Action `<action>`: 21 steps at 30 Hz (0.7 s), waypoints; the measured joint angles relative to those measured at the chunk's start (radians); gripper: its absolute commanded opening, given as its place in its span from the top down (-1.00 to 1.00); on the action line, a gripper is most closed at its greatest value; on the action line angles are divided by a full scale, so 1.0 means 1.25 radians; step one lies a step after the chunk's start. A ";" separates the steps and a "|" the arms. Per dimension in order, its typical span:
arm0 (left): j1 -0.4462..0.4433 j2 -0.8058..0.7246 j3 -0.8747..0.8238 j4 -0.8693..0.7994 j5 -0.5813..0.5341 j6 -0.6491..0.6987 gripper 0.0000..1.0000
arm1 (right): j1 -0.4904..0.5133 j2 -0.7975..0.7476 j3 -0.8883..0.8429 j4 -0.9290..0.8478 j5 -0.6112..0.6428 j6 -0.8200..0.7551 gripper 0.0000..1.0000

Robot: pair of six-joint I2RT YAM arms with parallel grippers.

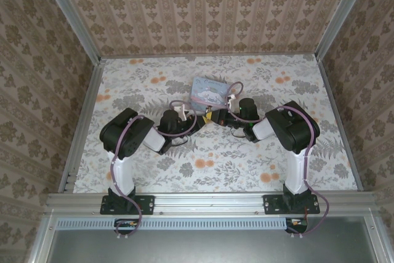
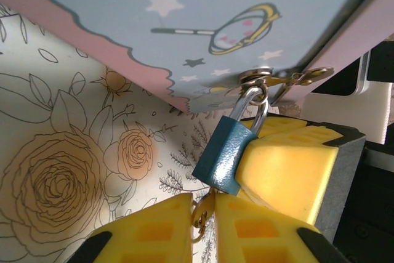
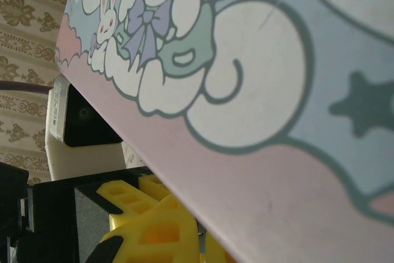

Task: Unlock a padlock with a key

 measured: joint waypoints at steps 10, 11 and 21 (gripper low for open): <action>0.001 0.000 0.004 -0.009 0.006 0.008 1.00 | -0.003 0.003 0.000 0.008 0.003 0.001 1.00; 0.001 -0.001 0.005 -0.016 0.006 0.016 1.00 | -0.003 0.003 0.000 0.008 0.003 0.001 1.00; -0.023 -0.132 0.076 -0.364 -0.059 0.209 1.00 | -0.002 0.002 0.000 0.009 0.005 0.031 1.00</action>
